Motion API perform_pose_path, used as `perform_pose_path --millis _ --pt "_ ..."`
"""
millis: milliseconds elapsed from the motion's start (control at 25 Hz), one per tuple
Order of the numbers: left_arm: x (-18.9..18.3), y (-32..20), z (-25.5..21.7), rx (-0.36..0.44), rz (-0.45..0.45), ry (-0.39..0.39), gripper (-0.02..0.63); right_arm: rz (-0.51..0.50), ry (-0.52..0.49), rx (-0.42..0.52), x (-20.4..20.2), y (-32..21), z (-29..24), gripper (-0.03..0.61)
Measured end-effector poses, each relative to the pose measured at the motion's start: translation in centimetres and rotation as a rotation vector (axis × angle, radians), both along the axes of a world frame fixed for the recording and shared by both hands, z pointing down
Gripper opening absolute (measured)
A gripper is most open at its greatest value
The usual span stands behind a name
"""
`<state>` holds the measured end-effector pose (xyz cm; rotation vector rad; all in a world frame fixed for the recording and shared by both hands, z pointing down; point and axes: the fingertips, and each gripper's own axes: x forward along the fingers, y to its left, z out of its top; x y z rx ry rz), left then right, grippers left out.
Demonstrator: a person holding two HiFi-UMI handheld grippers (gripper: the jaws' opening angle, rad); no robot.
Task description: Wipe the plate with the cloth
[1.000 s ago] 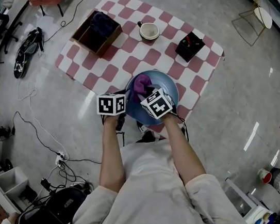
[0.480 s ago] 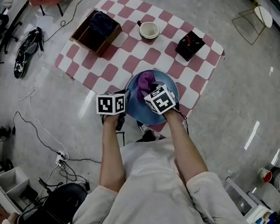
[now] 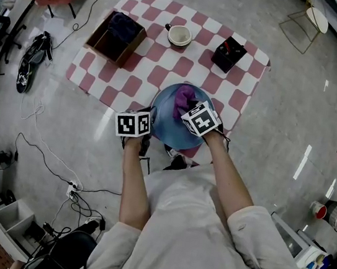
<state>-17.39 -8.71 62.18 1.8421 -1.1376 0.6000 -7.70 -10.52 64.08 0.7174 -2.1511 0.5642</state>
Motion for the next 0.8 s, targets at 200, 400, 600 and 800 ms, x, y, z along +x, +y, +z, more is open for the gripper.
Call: perform_pose_path --millis 200,400,600,800 --pt "0.0 0.0 0.0 0.002 -0.008 0.009 0.029 -0.001 0.031 -0.011 1.2 0.5 0.4 0.124" --pt "0.0 0.1 0.1 0.002 -0.012 0.011 0.029 -0.001 0.047 -0.023 2.3 1.0 0.7 0.124" --pt "-0.1 0.2 -0.1 0.005 -0.014 0.014 0.029 -0.019 0.081 -0.024 3.2 1.8 0.7 0.124" --pt "0.1 0.0 -0.4 0.014 -0.011 0.015 0.029 -0.029 0.114 -0.02 4.2 2.9 0.5 0.124"
